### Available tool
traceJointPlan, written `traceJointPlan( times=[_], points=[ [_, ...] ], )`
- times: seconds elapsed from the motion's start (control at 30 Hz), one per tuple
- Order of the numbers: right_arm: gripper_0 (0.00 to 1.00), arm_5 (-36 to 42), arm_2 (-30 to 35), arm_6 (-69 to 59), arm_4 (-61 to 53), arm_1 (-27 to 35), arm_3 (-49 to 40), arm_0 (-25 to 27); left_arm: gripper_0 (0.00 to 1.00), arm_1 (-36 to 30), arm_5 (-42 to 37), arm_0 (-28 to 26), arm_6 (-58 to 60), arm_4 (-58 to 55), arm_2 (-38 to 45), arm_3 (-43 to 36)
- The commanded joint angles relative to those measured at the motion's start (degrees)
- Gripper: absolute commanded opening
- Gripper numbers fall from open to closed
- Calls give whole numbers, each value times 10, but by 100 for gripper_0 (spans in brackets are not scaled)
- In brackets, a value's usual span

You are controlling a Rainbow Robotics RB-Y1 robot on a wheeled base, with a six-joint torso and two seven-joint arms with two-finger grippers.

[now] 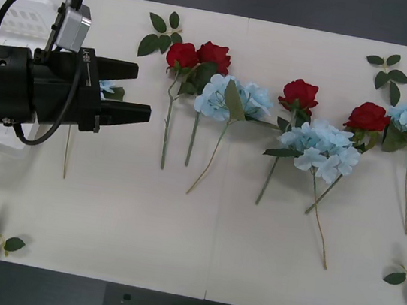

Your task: Put the red flowers into the right box and the blue flowers into the left box

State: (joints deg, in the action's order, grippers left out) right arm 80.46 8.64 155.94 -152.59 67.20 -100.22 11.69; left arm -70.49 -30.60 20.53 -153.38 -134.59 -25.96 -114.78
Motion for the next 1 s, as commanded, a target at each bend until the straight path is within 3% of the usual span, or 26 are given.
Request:
traceJointPlan(
  times=[0.03,0.23,0.43,0.67,1.0],
  points=[
    [100,-6,-7,-9,9,8,4,11,95,10,0,-41,-16,2,-30,1],
    [100,-36,-12,-9,10,52,8,19,95,53,-31,-41,-16,17,-3,43],
    [100,-102,-12,-12,19,102,4,23,95,45,-53,6,-16,12,-2,99],
    [100,-174,-7,-335,69,158,5,16,95,52,-53,72,18,88,-23,177],
    [100,-183,-7,-695,273,121,3,-68,99,53,-79,148,232,242,-70,293]
  ],
)
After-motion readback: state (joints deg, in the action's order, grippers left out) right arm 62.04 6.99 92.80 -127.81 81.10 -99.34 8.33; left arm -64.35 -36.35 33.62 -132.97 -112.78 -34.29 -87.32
